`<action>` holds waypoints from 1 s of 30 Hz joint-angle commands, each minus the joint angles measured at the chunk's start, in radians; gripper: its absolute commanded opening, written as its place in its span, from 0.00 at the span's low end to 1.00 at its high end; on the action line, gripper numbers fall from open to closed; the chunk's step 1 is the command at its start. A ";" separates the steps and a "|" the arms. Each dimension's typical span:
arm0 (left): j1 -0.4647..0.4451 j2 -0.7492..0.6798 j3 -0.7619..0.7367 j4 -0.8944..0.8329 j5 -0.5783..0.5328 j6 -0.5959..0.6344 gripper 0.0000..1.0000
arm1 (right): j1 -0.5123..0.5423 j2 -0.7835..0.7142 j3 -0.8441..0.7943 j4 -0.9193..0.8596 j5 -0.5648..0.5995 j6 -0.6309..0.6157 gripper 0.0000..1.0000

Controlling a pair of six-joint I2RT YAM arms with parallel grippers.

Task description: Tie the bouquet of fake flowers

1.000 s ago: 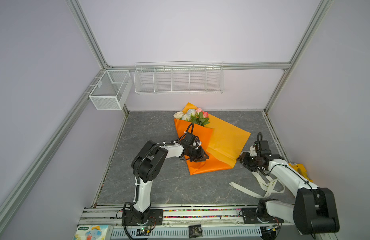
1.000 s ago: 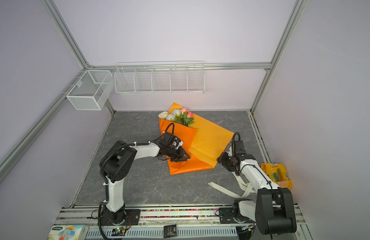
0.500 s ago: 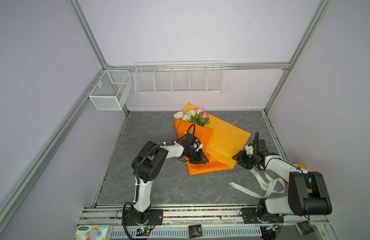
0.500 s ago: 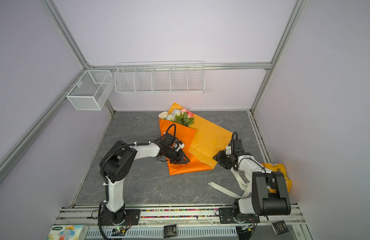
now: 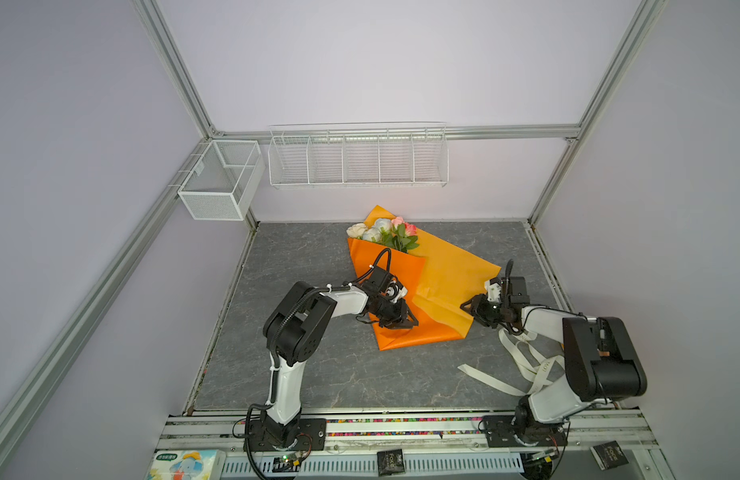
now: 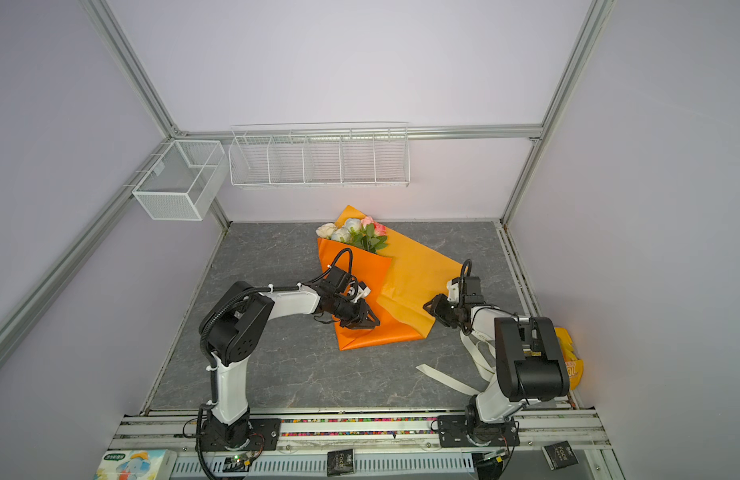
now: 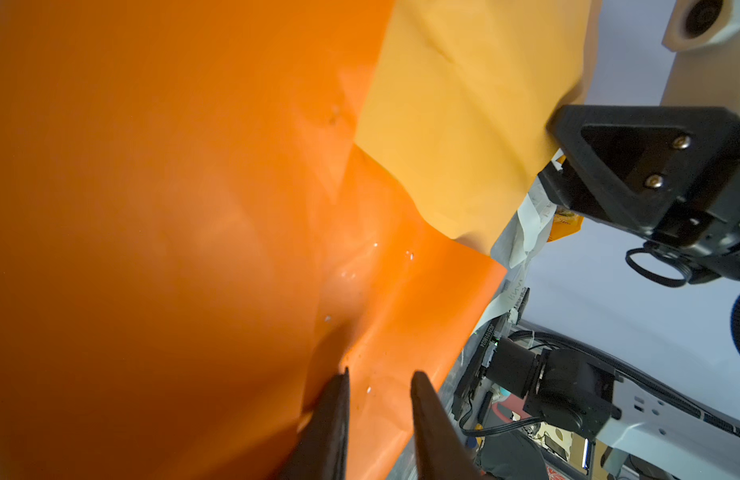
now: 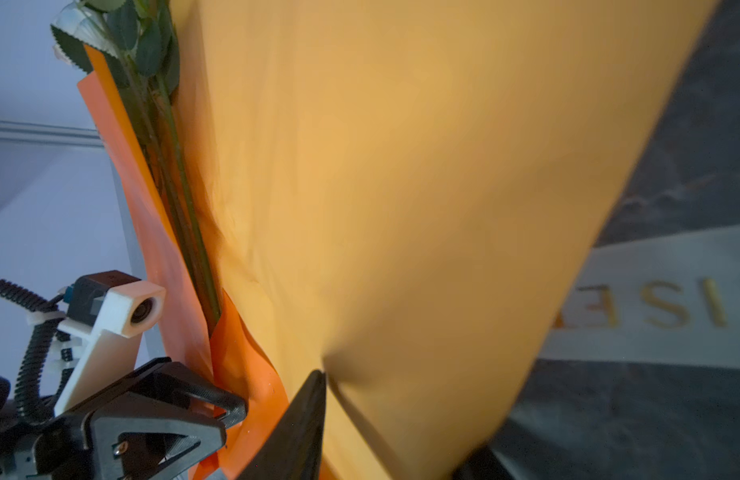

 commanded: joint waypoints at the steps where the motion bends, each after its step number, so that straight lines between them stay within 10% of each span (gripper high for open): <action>1: -0.005 -0.027 0.000 0.008 0.083 0.063 0.26 | -0.004 -0.029 -0.016 0.091 -0.069 -0.002 0.39; 15: -0.020 0.063 0.164 -0.421 0.075 0.386 0.21 | -0.003 -0.001 -0.002 0.103 -0.099 0.004 0.19; 30: -0.047 0.067 0.106 -0.332 -0.051 0.331 0.19 | 0.076 -0.068 0.113 0.007 -0.100 -0.002 0.06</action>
